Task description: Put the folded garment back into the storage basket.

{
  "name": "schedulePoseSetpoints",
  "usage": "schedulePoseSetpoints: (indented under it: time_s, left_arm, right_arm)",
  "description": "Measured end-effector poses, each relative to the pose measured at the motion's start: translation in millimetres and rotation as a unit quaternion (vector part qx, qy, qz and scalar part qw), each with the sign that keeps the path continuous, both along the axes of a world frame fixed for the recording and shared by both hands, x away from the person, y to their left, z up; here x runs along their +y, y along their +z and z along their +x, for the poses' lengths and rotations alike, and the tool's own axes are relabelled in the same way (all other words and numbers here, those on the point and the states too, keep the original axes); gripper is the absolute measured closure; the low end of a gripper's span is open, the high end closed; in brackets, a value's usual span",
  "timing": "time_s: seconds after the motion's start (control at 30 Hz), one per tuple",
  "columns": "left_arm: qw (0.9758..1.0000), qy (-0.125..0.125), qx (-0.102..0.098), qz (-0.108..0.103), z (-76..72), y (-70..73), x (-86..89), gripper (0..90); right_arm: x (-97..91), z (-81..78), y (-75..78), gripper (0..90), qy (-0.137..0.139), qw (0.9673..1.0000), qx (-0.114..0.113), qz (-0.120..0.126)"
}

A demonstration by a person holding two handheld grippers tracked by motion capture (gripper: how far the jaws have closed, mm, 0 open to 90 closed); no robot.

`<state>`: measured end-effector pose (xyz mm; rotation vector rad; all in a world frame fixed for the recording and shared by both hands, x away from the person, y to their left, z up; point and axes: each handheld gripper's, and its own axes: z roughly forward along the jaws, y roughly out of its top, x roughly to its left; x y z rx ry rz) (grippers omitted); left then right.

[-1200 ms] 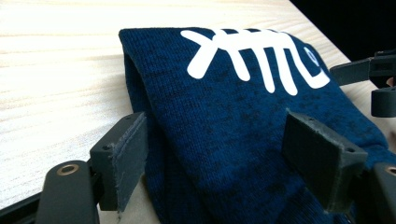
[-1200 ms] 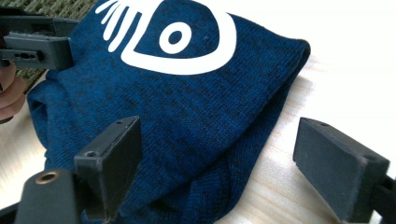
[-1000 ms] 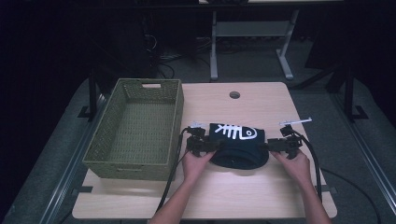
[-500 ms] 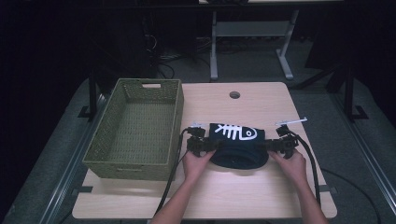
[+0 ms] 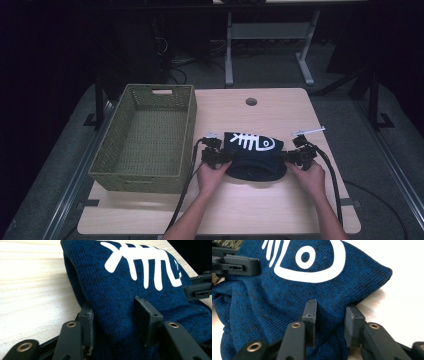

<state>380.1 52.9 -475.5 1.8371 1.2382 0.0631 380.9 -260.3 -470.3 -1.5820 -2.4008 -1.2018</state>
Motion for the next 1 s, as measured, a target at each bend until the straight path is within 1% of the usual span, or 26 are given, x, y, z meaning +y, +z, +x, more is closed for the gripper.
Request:
schedulePoseSetpoints:
  time_s: [0.03,0.17,0.23,0.37,0.43,0.53,0.63,0.7,0.73,0.8,0.83,0.9,1.0]
  left_arm:
    - [1.0,-0.002,0.001,0.0,0.0,-0.2,0.1,58.3]
    - [1.0,-0.003,0.001,-0.001,-0.3,0.0,-0.7,65.4]
    - [1.0,-0.006,-0.002,0.002,-0.7,0.2,-0.8,67.1]
    - [0.9999,-0.012,-0.002,-0.003,-1.2,1.6,-0.6,71.3]
    - [0.9999,-0.015,-0.003,-0.003,-1.9,2.8,-0.7,72.0]
    - [0.9998,-0.019,-0.003,-0.005,-3.3,4.7,-2.1,72.1]
    - [0.9997,-0.023,-0.007,-0.004,-5.2,8.5,-4.0,72.1]
    - [0.9995,-0.027,-0.013,0.003,-6.5,13.2,-5.8,72.1]
    - [0.9995,-0.027,-0.013,0.003,-6.5,13.2,-5.8,72.0]
    - [0.9995,-0.029,-0.015,0.003,-7.2,17.2,-5.9,72.0]
    - [0.9994,-0.029,-0.02,0.003,-7.8,19.2,-6.0,72.0]
    - [0.9992,-0.031,-0.024,-0.005,-8.6,26.1,-5.2,72.0]
    - [0.999,-0.034,-0.027,-0.004,-9.2,31.4,-5.6,72.0]
  right_arm:
    - [0.2,-0.5,0.0,69.5,-0.001,1.0,-0.001,0.002]
    - [1.5,-1.6,1.0,71.4,-0.002,1.0,-0.003,-0.001]
    - [2.3,-2.5,2.1,72.3,-0.001,1.0,-0.006,-0.004]
    - [2.8,-4.3,4.5,73.4,0.002,0.9999,-0.01,-0.006]
    - [1.9,-5.7,7.1,73.7,0.003,1.0,-0.008,-0.005]
    - [0.2,-7.6,10.6,73.8,0.004,0.9999,-0.01,-0.005]
    - [-1.7,-9.9,14.0,73.8,0.002,0.9999,-0.011,-0.007]
    - [-3.3,-12.4,17.9,73.7,0.001,0.9999,-0.015,-0.007]
    - [-3.3,-12.4,17.9,73.7,0.001,0.9999,-0.015,-0.007]
    - [-3.2,-14.2,20.5,73.8,0.0,0.9998,-0.015,-0.008]
    - [-3.7,-14.9,21.7,73.8,0.0,0.9998,-0.019,-0.007]
    - [-4.5,-17.3,26.1,73.7,-0.002,0.9997,-0.022,-0.004]
    - [-5.2,-19.2,29.7,73.7,-0.005,0.9996,-0.027,-0.003]
